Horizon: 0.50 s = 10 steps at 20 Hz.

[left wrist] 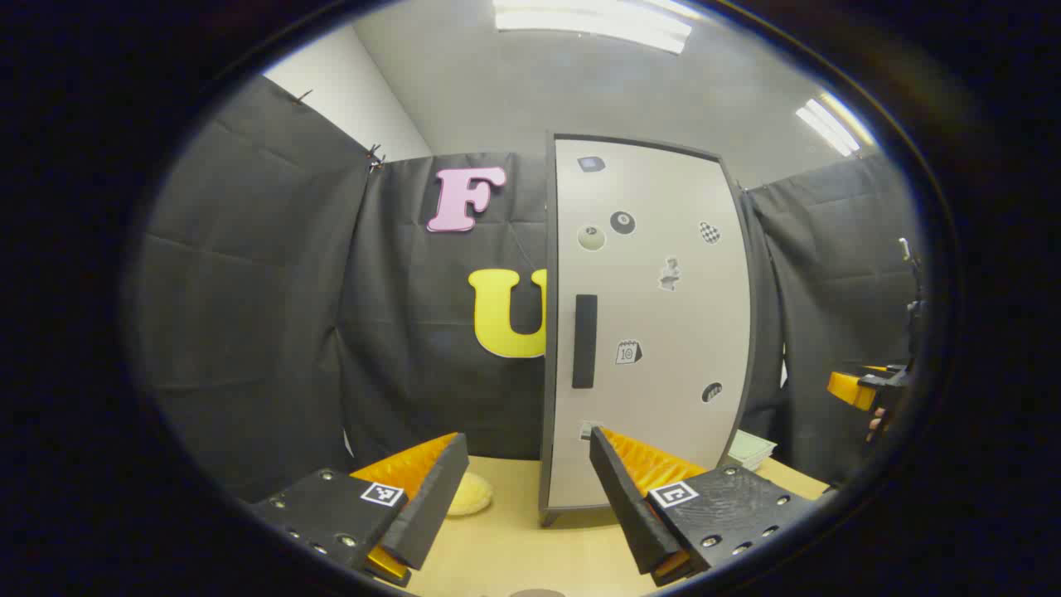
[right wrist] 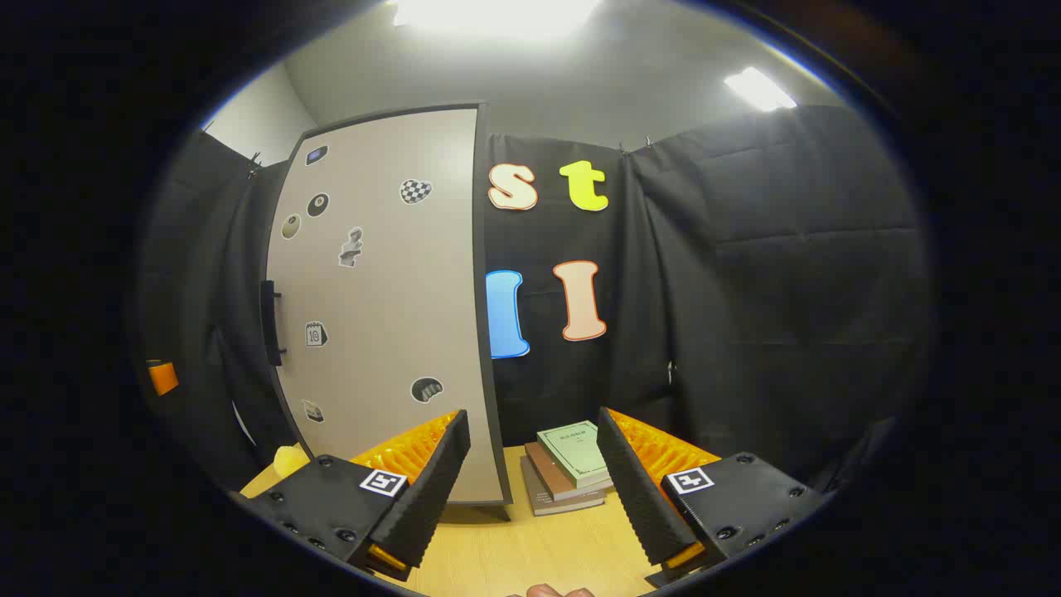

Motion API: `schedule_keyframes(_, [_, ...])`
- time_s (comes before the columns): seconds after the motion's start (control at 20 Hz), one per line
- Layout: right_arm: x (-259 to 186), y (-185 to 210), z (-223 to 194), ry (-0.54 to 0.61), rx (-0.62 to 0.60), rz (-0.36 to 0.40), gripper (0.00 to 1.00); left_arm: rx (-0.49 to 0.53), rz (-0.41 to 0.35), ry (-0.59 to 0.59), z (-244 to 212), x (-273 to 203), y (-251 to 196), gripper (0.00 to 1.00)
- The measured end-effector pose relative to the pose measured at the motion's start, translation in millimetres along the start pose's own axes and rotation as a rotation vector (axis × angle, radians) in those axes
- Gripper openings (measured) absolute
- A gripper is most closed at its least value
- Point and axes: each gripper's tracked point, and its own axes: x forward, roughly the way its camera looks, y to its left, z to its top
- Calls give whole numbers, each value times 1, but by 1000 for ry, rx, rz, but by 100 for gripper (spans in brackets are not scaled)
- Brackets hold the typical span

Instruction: Open the cabinet door with the right hand, grasp the bottle in the cabinet with the left hand and place it on the coaster, then close the cabinet door with the right hand.

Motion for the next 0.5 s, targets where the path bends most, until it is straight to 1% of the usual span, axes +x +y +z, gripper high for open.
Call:
schedule_keyframes(0.05, [4, 3, 0, -1, -5, 11, 98, -5, 8, 2, 0, 1, 1, 89])
schedule_keyframes(0.1, [7, 7, -1, 1, -11, 23, 98, -10, 14, 3, 0, 2, 1, 92])
schedule_keyframes(0.2, [14, 12, -6, 11, -18, 48, 98, -8, 27, 1, 1, 1, 4, 92])
schedule_keyframes(0.3, [24, 12, -10, 13, -33, 55, 98, 1, 42, 5, -2, 5, 3, 92])
schedule_keyframes(0.45, [38, 15, -26, 41, -44, 81, 98, -12, 55, 33, -13, 10, -5, 89])
schedule_keyframes(0.5, [41, 17, -29, 48, -47, 93, 98, -12, 62, 40, -15, 12, -7, 92])
